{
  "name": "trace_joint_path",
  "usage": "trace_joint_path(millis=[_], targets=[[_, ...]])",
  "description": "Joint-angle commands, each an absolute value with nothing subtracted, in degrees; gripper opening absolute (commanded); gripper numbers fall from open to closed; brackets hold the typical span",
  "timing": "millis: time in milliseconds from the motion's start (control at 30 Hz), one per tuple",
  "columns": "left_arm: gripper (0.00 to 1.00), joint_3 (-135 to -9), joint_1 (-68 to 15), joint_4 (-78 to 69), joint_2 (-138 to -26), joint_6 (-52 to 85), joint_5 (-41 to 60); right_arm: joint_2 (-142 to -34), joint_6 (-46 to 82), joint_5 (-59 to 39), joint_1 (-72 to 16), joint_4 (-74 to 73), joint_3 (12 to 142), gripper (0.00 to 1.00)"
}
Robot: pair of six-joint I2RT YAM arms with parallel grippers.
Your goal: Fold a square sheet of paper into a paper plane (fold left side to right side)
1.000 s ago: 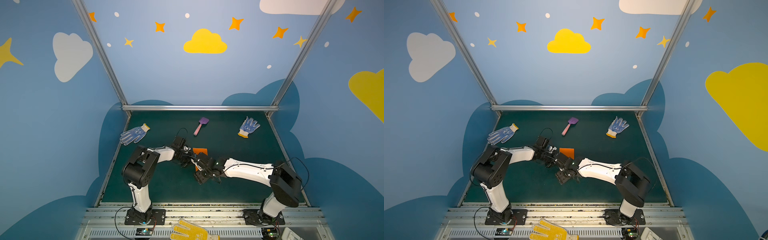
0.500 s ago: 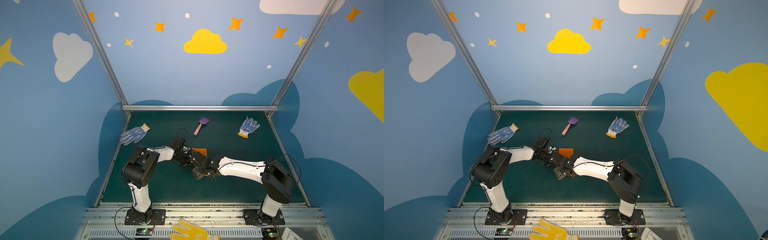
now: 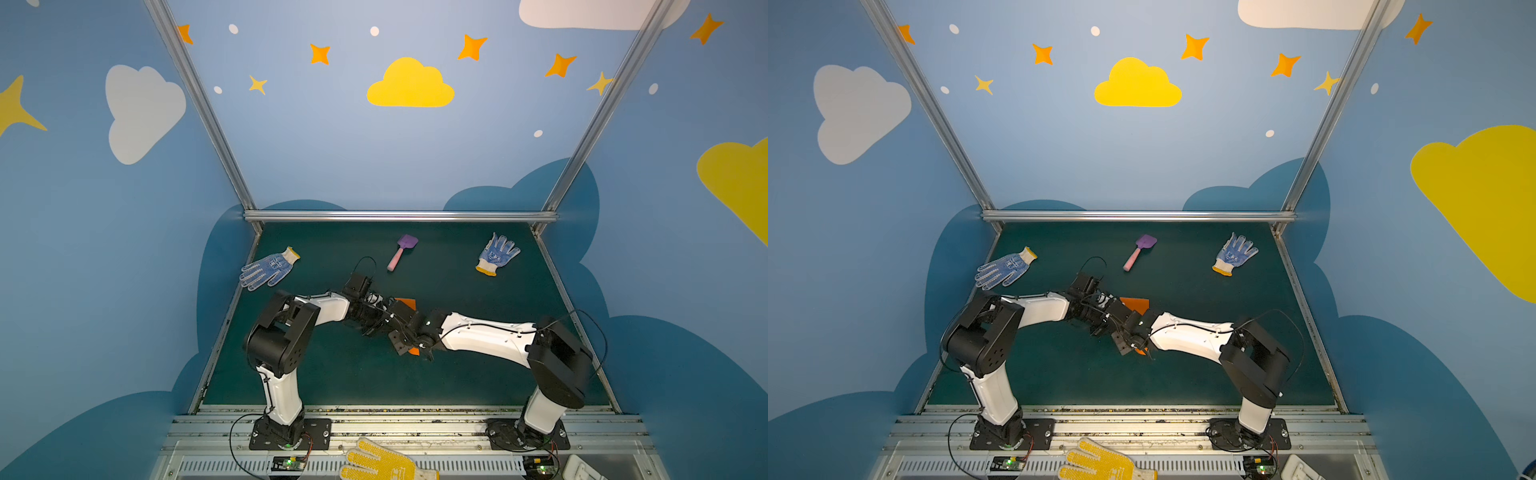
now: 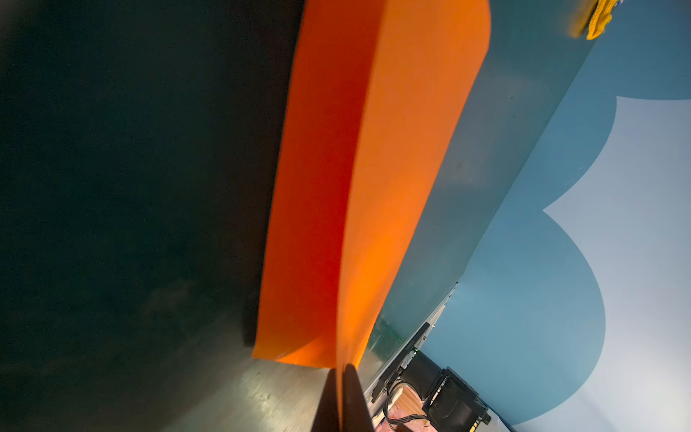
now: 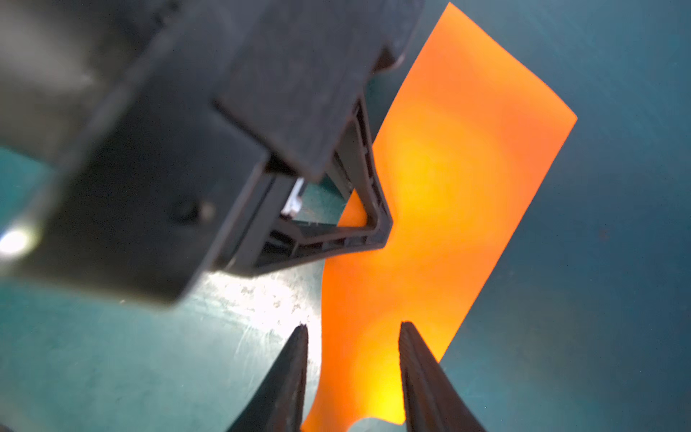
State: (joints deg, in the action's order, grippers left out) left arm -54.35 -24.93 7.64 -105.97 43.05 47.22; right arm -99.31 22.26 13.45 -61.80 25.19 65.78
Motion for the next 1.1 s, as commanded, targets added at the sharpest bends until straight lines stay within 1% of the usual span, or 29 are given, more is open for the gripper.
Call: trace_joint_path(millis=[0,100,267,333,367,500,567,600,667,700,800,933,1067], targets=[[0.04,-54.78,-24.85,9.16,-106.44,41.66,47.46,-96.56,23.11,12.06,-61.24,25.81,64.78,0.37],[0.04,-54.68,-24.82,9.11,-106.53,41.57,47.55,-96.08,23.17,11.37,-60.91,26.02,64.51,0.29],[0.04,-54.5,-24.85,9.03,-106.35,41.5,47.57,-96.5,23.26,10.23,-60.17,25.93,64.48,0.13],[0.04,-54.4,-24.83,8.95,-106.35,41.46,47.59,-96.68,23.29,9.28,-59.86,25.54,64.34,0.03],[0.04,-54.34,-24.83,8.87,-106.25,41.48,47.63,-96.72,23.33,8.81,-59.69,25.33,64.25,0.0],[0.04,-54.73,-24.57,9.51,-105.82,40.99,47.66,-96.69,23.81,5.52,-58.16,24.09,63.17,0.0],[0.08,-54.97,-24.11,10.59,-105.03,40.25,47.43,-96.34,24.23,3.45,-56.88,22.98,61.94,0.0],[0.12,-55.02,-23.77,11.32,-104.42,39.7,47.02,-96.11,24.34,2.43,-56.25,22.49,61.34,0.0],[0.25,-55.11,-23.08,13.07,-103.33,38.63,46.85,-95.73,24.44,0.77,-55.26,21.83,60.43,0.0],[0.29,-55.15,-22.69,13.72,-102.8,38.13,46.89,-95.5,24.43,0.07,-54.79,21.37,59.93,0.0],[0.36,-55.2,-21.63,15.95,-100.72,36.92,46.42,-95.01,24.56,-2.14,-53.58,20.49,58.83,0.0],[0.37,-56.24,-20.44,17.54,-98.72,36.06,45.16,-94.75,24.59,-3.78,-52.87,19.88,58.05,0.0],[0.34,-60.62,-20.44,18.46,-101.17,36.02,45.0,-94.58,24.95,-5.36,-52.82,19.13,57.62,0.0]])
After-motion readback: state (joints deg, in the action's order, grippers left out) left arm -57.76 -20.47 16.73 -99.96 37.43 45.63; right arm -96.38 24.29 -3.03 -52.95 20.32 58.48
